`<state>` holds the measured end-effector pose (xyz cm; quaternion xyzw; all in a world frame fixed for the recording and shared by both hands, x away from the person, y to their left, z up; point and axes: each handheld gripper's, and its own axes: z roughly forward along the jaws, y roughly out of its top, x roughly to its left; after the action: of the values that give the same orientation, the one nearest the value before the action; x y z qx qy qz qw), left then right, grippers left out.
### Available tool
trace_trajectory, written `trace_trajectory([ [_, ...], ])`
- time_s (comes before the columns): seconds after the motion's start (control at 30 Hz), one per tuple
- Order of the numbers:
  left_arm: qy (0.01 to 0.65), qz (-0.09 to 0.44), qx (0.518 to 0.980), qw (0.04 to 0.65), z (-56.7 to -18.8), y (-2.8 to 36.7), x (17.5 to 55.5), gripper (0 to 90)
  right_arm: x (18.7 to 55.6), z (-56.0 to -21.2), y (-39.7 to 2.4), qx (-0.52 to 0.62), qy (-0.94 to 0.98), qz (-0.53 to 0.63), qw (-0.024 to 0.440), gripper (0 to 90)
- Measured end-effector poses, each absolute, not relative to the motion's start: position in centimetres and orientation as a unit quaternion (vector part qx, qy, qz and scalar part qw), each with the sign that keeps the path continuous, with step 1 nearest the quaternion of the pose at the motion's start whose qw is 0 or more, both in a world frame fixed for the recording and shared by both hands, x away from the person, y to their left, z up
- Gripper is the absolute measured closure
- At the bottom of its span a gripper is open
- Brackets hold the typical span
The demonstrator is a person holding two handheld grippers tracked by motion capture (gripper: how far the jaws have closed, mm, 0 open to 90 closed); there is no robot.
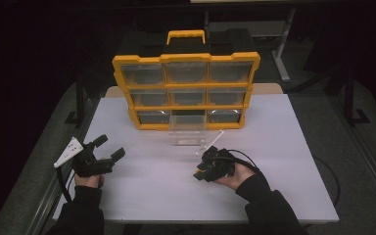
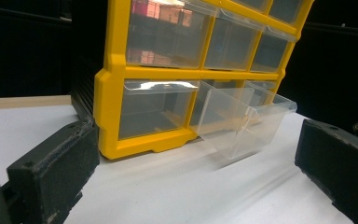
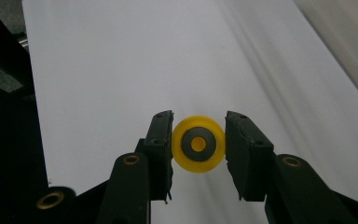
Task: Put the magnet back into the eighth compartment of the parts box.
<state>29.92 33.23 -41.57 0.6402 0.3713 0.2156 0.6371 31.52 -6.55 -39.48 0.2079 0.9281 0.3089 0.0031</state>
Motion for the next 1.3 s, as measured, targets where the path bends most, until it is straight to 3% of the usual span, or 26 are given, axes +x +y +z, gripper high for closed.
trace_trajectory([
  [1.3, 0.369, 0.216, 0.641, 0.637, -41.6, 33.1, 29.9, 0.0, 33.6, -34.4, -5.8, 0.207, 0.925, 0.318, 0.017, 61.7],
])
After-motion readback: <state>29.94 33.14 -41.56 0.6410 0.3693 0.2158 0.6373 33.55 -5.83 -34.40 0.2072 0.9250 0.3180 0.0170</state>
